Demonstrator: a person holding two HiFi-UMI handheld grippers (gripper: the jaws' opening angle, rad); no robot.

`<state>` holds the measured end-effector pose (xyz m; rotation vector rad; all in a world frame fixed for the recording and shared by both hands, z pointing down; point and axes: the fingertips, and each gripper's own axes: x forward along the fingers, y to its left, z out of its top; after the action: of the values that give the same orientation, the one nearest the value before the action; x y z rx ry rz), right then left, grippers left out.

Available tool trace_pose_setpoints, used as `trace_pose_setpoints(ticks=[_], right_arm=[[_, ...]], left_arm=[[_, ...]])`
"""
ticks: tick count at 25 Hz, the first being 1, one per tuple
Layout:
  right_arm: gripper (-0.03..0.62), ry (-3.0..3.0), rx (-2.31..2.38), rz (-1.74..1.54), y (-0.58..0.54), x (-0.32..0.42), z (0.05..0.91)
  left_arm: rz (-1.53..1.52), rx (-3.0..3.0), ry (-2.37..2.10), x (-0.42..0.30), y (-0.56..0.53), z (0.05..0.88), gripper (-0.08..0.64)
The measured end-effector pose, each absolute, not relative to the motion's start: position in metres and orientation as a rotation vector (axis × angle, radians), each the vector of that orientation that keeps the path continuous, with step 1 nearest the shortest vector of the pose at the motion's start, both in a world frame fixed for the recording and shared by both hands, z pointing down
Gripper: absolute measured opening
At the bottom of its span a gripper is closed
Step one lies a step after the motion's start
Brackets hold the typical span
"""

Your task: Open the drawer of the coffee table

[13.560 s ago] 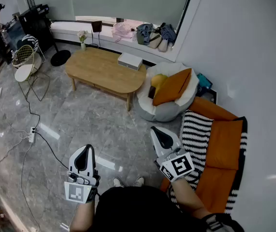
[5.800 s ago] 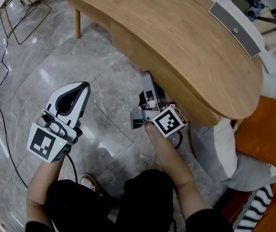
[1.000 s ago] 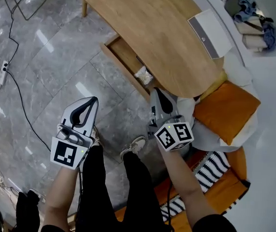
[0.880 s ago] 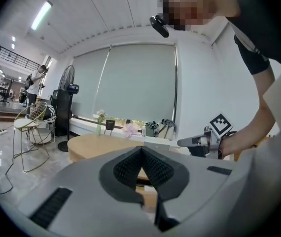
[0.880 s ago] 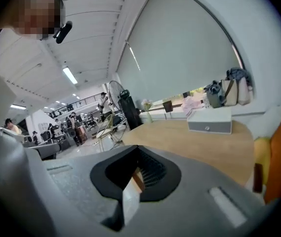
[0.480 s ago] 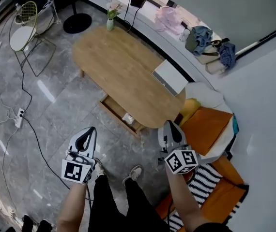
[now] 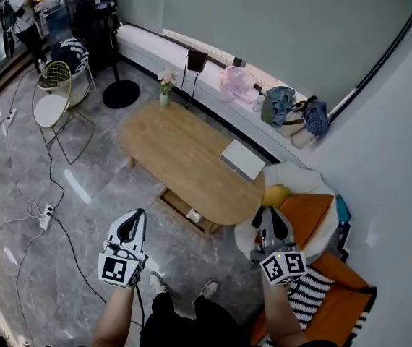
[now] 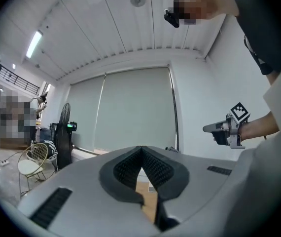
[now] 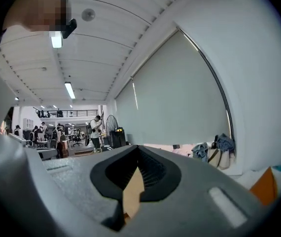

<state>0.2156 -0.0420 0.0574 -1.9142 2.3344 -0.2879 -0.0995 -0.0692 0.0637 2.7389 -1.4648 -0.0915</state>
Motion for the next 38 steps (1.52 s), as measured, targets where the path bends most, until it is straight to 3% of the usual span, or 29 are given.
trace_pose_setpoints(ticks=[8,15,38], right_arm=[[0.005,2.380,-1.944,-0.017,0.000,0.226,-0.001],[0.005,2.407,-1.964,0.035,0.023,0.227,-0.013],[0.005,2.405,-1.937,0.136,0.008,0.219,-0.038]], left_arm=[[-0.136,2.727,-1.590,-0.137,-0.025,0.000,0.006],[-0.138,2.709,-1.724,-0.167,0.006,-0.033,0.006],[-0.187,2.767,-1.698,-0.141,0.007,-0.048,0.006]])
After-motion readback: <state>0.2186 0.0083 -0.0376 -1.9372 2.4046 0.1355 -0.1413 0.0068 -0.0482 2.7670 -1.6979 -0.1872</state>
